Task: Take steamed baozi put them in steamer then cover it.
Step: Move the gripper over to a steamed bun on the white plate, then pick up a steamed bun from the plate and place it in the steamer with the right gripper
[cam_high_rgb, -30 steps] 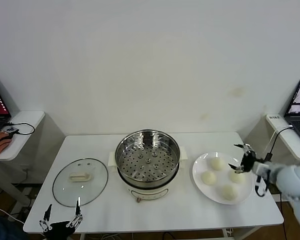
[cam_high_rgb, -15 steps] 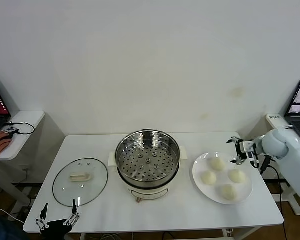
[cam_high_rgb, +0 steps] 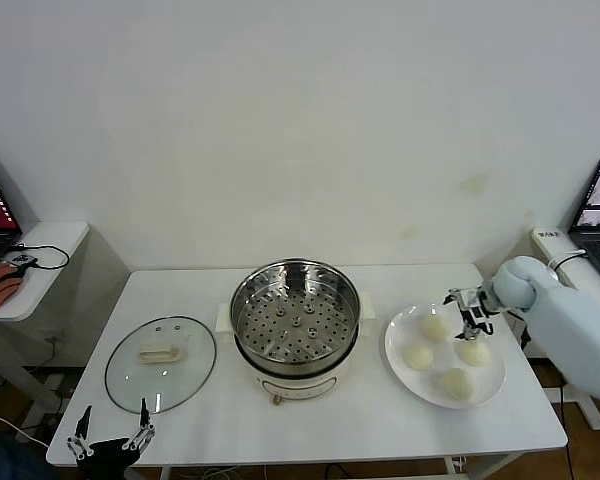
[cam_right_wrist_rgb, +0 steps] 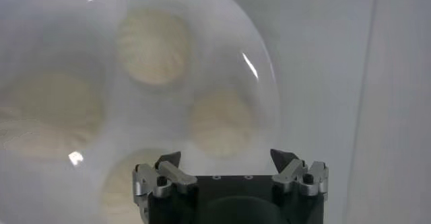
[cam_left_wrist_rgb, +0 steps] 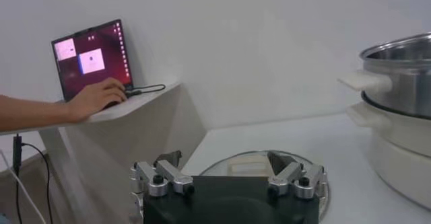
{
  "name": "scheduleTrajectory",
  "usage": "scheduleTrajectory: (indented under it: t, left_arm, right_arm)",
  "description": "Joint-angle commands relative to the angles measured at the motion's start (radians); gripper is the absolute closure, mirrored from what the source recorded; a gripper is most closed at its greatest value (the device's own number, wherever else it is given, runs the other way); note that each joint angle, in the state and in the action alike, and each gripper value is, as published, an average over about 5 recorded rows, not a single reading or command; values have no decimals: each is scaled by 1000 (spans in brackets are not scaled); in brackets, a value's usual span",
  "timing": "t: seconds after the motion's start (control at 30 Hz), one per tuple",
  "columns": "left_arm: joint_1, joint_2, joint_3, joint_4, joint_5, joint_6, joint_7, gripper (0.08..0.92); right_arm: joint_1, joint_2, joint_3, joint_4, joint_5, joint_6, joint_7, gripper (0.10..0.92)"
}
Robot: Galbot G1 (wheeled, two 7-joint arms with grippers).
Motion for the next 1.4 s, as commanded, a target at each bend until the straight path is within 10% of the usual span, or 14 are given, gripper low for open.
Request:
scheduleTrajectory:
  t: [0.03, 0.87, 1.4]
  left_arm:
    - [-1, 0, -1, 1, 1, 0, -1, 177]
    - [-7, -1, 1, 16, 4, -8, -9, 177]
    - [-19, 8, 16, 22, 2, -11, -9, 177]
  right_arm:
    - [18, 59, -39, -78, -29, 7, 1, 204]
    - [41, 83, -26, -106, -34, 5, 5, 424]
    - [488, -175, -350, 285, 456, -65, -73, 429]
